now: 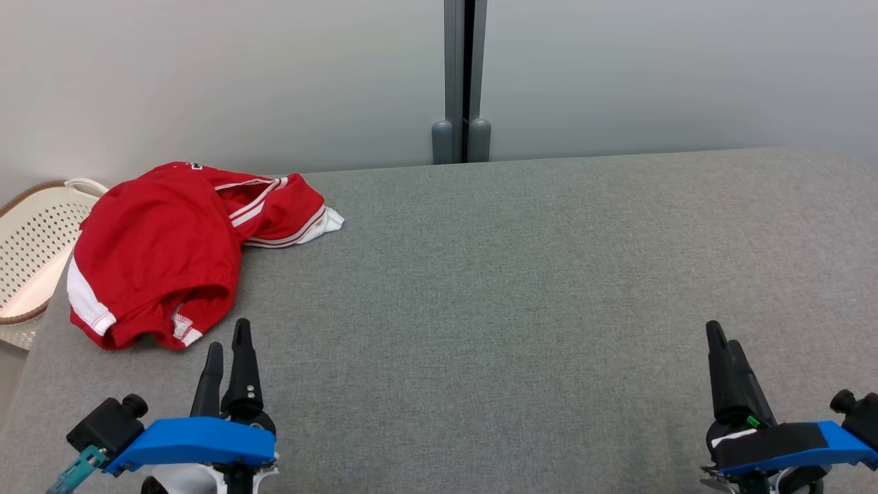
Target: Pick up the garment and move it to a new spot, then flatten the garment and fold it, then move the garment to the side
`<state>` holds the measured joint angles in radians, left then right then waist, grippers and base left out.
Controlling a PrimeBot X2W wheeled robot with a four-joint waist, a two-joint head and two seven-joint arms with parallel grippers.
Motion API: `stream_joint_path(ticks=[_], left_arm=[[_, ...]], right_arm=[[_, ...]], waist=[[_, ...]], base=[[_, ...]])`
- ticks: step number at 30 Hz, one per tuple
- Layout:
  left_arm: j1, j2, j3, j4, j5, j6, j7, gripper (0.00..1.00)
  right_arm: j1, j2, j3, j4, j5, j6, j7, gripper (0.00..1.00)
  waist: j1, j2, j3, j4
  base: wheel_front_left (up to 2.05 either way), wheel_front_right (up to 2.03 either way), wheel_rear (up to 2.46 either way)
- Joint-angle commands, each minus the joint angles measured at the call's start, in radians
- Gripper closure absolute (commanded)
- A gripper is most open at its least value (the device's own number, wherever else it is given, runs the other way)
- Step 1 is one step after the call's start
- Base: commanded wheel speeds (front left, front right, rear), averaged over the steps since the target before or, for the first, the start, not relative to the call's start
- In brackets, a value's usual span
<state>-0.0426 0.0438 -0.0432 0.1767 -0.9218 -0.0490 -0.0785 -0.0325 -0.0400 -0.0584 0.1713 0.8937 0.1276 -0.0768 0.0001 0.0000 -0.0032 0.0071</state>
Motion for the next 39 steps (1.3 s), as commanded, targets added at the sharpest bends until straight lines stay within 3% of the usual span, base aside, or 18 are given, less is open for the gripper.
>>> stream_joint_path(ticks=[1,14,39], left_arm=[[-0.018,0.006,-0.005,-0.014,0.038,0.004,-0.008,0.0],[-0.003,0.007,-0.054,0.022,0.277,0.028,-0.048,0.0],[-0.016,0.007,-0.115,0.103,0.466,0.081,-0.112,0.0]], right_arm=[[0.001,-0.007,0.005,-0.017,-0.031,0.002,-0.01,0.0],[0.005,-0.009,0.041,0.007,-0.226,0.003,-0.05,0.0],[0.019,-0.011,0.057,0.015,-0.518,0.003,-0.113,0.0]], waist=[[-0.0001,0.0,0.0,0.0],[-0.0001,0.0,-0.008,-0.001],[-0.0001,0.0,-0.023,-0.004]], base=[[0.0,0.0,0.0],[0.0,0.0,0.0],[0.0,0.0,0.0]])
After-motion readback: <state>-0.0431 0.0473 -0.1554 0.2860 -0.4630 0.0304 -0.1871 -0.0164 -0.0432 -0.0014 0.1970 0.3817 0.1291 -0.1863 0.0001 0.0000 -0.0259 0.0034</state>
